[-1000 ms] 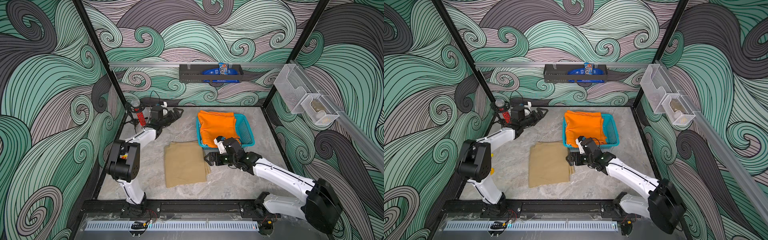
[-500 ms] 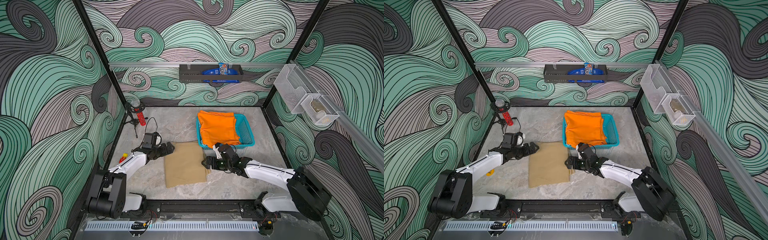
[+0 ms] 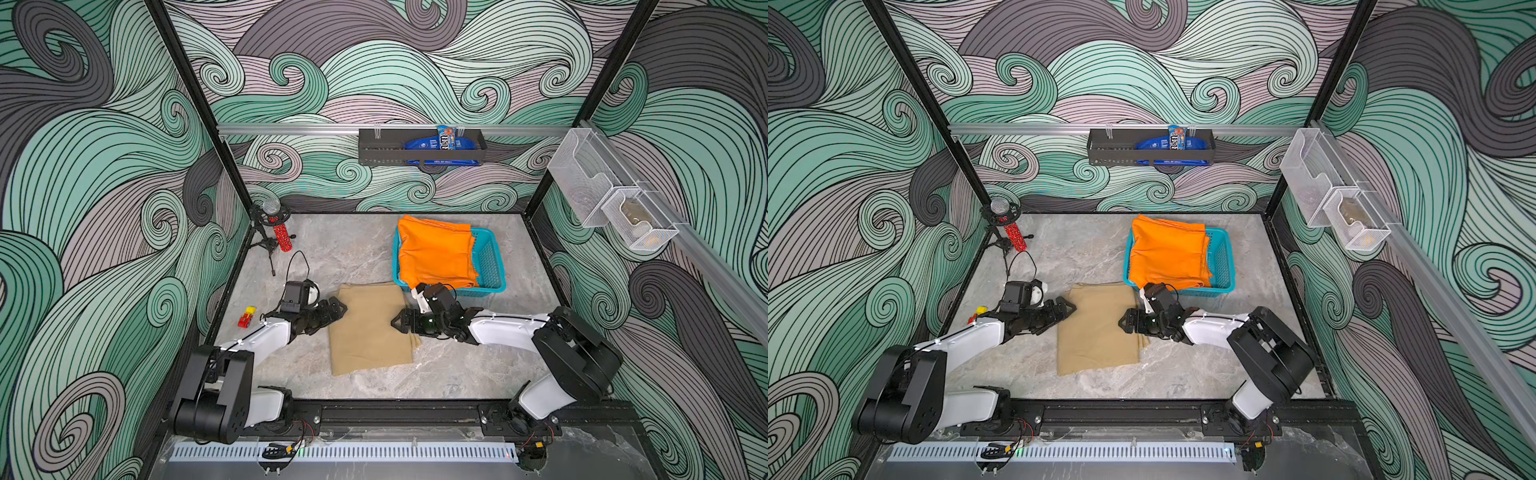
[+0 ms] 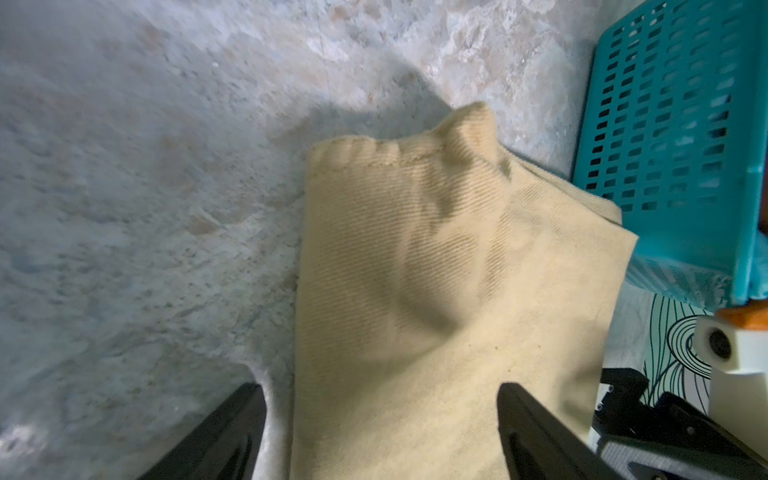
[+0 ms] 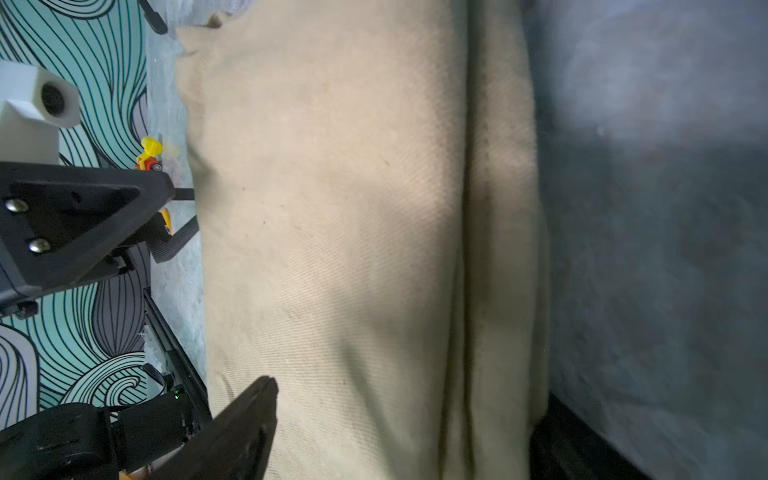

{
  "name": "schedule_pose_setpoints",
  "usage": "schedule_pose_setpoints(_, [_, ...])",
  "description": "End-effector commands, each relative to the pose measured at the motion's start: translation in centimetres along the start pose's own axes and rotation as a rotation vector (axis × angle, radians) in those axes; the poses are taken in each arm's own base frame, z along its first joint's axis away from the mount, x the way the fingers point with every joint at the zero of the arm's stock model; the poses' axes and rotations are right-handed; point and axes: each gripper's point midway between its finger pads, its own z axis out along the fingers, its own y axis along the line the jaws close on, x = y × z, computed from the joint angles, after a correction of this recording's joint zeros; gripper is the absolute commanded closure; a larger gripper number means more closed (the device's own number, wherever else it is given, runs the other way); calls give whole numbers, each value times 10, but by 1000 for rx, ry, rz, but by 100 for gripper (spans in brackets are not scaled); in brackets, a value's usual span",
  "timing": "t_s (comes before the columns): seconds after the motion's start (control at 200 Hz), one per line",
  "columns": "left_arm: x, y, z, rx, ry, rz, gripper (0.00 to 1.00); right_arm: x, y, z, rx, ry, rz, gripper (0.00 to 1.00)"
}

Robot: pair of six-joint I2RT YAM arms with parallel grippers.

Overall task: Put the folded long pants in the basket
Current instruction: Pick up the long pant at the center of the board.

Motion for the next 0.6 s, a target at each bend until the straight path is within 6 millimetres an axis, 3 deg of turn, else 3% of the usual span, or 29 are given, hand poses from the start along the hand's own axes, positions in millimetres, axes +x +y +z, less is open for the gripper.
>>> schedule_pose_setpoints(0.0, [34,22,1,-54,101,-91,13,30,-18,14,50,118,36,21])
schedule_pose_setpoints(0.07, [36,19,1,-35,101,-92,20,29,-14,15,43,119,23,39])
schedule_pose_setpoints(0.15, [38,17,2,-13,107,-90,43,28,-12,15,40,116,16,57])
schedule_pose_setpoints(0.275, [39,15,3,2,116,-90,100,27,-8,13,33,109,4,87])
schedule_pose_setpoints(0.335, [40,14,2,5,117,-89,100,27,-2,13,21,109,-11,100])
schedule_pose_setpoints(0.595, [31,-5,-17,68,56,-66,100,20,54,1,-67,78,-104,100])
